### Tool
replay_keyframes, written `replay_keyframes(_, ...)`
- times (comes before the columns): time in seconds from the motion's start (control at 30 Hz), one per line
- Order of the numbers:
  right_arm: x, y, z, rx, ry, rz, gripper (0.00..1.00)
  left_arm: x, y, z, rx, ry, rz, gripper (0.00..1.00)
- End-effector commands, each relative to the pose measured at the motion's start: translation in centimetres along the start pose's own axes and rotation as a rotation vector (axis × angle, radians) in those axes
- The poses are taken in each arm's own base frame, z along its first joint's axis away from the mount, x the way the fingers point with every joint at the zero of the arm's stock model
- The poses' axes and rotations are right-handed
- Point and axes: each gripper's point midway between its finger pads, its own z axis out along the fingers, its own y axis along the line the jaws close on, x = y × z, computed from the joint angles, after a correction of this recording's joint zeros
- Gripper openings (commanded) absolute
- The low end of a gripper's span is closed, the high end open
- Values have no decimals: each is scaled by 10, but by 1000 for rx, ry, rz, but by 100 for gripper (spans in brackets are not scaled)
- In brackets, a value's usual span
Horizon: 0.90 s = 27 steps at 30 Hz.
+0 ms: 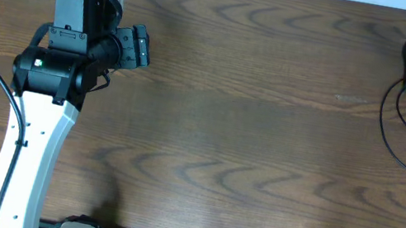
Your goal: Untangle cables
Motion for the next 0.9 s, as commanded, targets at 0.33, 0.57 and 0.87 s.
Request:
replay_keyframes(0.33,103,-5,41,18,-243,-82,99,-6,1,-3,-9,-15,19,83)
replay_keyframes(0.57,148,-4,44,29,-454,-127,99,-6,1,-3,-9,-15,19,83)
replay_keyframes(0.87,196,-1,41,54,-618,-154,99,-6,1,-3,-9,-15,19,84)
